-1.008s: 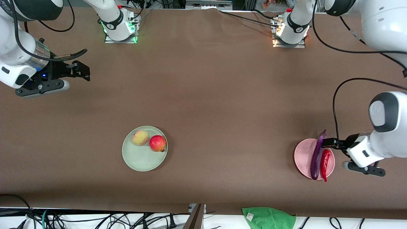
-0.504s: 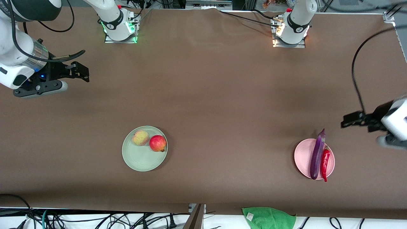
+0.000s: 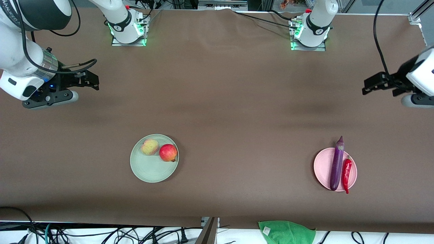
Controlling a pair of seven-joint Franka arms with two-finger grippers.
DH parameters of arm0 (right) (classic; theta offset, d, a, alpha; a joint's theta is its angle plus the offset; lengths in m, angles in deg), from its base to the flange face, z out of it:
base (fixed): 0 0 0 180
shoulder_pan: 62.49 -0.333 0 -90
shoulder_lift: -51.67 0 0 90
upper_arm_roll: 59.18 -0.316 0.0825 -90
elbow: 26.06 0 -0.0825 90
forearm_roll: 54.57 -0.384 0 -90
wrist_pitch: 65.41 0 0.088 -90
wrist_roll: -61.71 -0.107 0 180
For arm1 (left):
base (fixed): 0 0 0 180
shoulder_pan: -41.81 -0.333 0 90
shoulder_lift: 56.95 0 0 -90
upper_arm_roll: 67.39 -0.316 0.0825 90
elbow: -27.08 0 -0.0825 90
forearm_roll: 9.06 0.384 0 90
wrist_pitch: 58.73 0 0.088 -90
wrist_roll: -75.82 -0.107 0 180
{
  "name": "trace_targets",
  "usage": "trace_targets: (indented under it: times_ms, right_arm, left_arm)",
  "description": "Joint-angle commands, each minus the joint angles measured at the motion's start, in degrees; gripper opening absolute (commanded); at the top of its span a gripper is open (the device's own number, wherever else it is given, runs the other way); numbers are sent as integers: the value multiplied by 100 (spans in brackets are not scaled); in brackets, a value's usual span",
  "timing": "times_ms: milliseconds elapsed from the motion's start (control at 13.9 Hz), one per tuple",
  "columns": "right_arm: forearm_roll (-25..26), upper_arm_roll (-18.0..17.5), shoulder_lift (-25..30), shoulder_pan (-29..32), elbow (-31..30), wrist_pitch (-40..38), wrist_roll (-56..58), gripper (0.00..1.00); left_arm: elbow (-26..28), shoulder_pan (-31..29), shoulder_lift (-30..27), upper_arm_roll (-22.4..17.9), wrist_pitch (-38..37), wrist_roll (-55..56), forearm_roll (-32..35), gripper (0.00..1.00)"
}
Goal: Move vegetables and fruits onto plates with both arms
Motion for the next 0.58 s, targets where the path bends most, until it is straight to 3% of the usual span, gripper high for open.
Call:
trace_targets:
  times_ms: [0,504]
  right_arm:
    - [10,25,-2,62,83,-79,33,100]
    - [-34,16,-239,168,267,352,174,100]
  left_arm:
    - [342,28,-218,-68,35,190,57,100]
    - [105,-60,72,-59,-35,225,66,100]
